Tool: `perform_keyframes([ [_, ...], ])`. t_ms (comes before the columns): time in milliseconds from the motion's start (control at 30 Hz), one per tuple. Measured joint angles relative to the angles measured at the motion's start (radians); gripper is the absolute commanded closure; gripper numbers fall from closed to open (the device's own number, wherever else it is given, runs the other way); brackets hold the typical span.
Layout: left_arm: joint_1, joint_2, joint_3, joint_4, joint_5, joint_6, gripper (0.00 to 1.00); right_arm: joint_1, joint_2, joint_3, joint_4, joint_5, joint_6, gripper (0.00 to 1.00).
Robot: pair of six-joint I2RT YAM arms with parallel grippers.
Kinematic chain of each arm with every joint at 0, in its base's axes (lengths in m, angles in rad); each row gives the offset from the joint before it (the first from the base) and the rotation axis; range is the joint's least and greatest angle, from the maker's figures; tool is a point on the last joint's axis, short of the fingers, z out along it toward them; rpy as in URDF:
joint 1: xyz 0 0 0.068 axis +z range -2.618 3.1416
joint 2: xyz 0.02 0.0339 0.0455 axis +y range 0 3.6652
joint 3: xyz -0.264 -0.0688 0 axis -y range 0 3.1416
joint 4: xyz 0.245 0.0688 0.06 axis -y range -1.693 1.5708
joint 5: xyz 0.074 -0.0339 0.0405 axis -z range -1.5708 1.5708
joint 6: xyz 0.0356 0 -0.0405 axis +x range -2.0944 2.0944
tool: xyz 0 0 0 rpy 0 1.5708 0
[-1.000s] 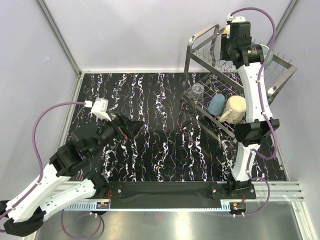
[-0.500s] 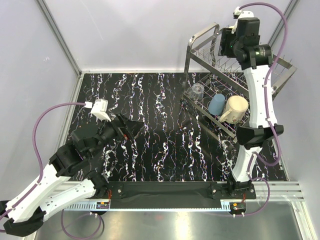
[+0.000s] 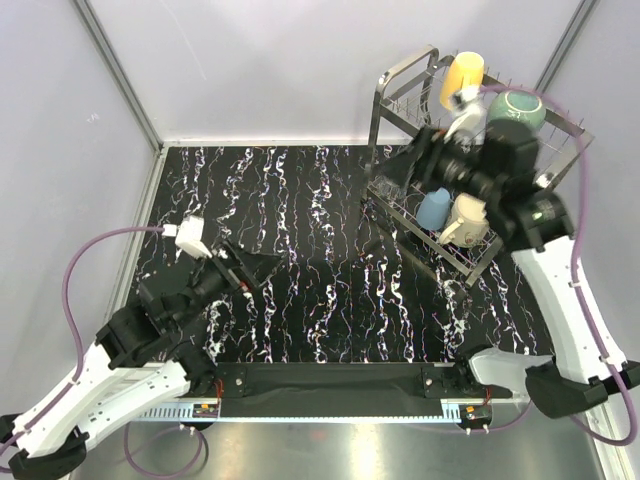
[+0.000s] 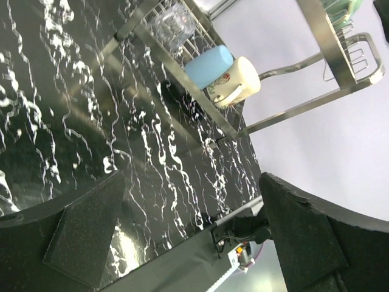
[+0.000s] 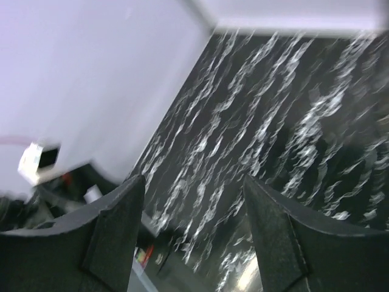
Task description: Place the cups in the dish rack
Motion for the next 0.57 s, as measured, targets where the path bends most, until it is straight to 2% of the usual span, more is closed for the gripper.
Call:
perform_keyframes([
  [100, 0.000, -0.060, -0.064, 0.000, -0.002, -0.053, 0.01, 0.108, -0.061, -0.172, 0.060, -0.036, 0.044, 0.23],
  [233, 0.000, -0.166, -0.170, 0.031, -0.003, -0.106, 0.01, 0.118, -0.172, -0.456, 0.107, -0.005, 0.109, 0.16],
  [267, 0.000, -0.193, -0.200, 0.042, -0.003, -0.118, 0.01, 0.117, -0.206, -0.529, 0.115, 0.011, 0.130, 0.13],
  [300, 0.000, -0.217, -0.229, 0.057, -0.003, -0.126, 0.01, 0.118, -0.242, -0.603, 0.134, 0.023, 0.151, 0.05],
  [333, 0.000, -0.240, -0.261, 0.074, -0.002, -0.132, 0.01, 0.118, -0.274, -0.666, 0.135, 0.041, 0.174, 0.03],
  [567, 0.000, -0.380, -0.488, 0.196, 0.039, -0.188, 0.01, 0.117, -0.425, -0.989, 0.203, 0.132, 0.266, 0.00],
])
